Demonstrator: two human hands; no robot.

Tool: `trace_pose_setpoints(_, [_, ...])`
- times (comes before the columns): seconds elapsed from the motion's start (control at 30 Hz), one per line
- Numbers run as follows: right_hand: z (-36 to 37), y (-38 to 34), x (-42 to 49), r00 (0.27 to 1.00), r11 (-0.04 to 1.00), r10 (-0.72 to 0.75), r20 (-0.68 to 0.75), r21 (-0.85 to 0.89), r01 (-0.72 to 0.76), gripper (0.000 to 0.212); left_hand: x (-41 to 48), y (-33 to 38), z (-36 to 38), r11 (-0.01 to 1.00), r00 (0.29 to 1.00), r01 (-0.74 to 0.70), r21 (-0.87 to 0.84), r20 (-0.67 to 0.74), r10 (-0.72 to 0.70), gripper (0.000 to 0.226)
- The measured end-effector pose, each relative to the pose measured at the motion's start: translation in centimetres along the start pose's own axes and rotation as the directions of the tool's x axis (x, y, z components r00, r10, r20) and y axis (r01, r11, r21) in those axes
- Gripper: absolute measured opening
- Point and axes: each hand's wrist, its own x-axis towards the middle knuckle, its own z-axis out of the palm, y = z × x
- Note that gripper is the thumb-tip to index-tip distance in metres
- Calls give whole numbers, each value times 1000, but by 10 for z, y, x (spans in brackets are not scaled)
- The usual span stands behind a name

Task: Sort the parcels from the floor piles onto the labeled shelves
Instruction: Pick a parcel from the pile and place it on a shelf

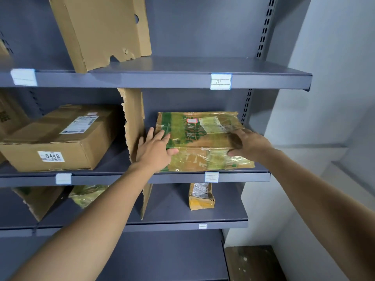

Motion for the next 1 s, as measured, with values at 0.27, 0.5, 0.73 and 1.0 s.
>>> trace_pose_setpoints(0.27, [11,-11,31,999,998,50,-6,-35,-51,90,41,-2,-1,999,996,8,43,86,-12,66])
trace_pose_setpoints(0.5, [19,-13,34,999,997,46,-27,-65,-48,88,52,-8,2,999,995,-26,38,92,22,69])
trace_pose_setpoints(0.73, [30,-29,11,973,975,195,-124,-86,-206,81,32,14,-3,969,963,-215,122,-138,231,68])
trace_pose_setpoints(1.0, [36,-6,-99,872,875,429,-235,348,-337,59,-23,126,25,836,855,-517,-185,-155,494,46])
